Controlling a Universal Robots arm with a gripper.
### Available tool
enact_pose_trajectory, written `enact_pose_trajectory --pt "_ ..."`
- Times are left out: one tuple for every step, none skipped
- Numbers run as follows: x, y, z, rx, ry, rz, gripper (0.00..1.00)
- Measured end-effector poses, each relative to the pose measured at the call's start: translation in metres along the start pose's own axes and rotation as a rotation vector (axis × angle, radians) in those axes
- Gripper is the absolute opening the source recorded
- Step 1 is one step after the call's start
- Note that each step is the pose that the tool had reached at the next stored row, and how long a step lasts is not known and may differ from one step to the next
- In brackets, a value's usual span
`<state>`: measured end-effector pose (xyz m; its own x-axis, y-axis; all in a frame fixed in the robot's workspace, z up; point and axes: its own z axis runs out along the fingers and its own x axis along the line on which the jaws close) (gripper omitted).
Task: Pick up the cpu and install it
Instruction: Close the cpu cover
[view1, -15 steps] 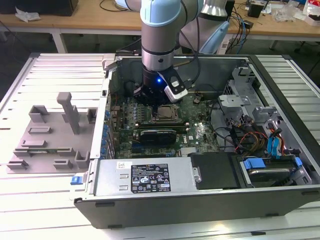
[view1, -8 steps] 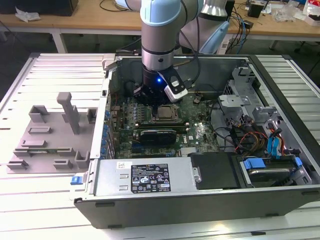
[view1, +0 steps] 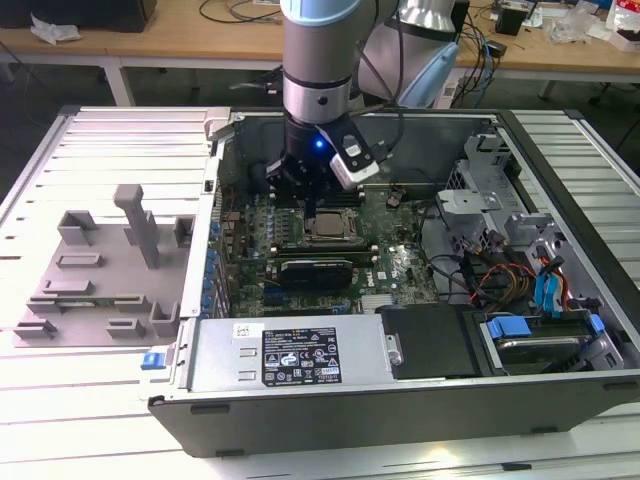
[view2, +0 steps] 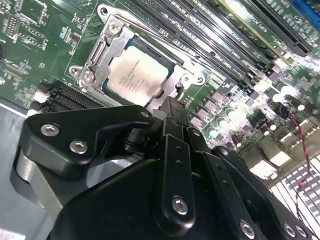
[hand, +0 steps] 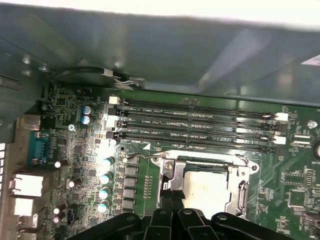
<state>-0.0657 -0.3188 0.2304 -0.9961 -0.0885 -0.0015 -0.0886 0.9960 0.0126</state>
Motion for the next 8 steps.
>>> enact_pose_trajectory --pt "0.0 0.0001 -0.0043 0.0001 0.0001 0.0 0.11" --pt "0.0 0.0001 -0.0104 0.0 0.0 0.0 0.11" --pt "0.0 0.0002 -0.016 0.0001 0.0001 0.0 0.11" --pt "0.0 0.0002 -0.0165 -0.0001 0.0 0.0 0.11" --pt "0.0 0.0002 -0.0165 0.0 0.0 0.0 0.11" --pt "0.0 0.0002 -0.0165 0.0 0.0 0.0 0.11" --pt "0.0 0.0002 -0.0165 0.0 0.0 0.0 0.11" --pt "0.0 0.0001 -0.0166 0.0005 0.0001 0.0 0.11"
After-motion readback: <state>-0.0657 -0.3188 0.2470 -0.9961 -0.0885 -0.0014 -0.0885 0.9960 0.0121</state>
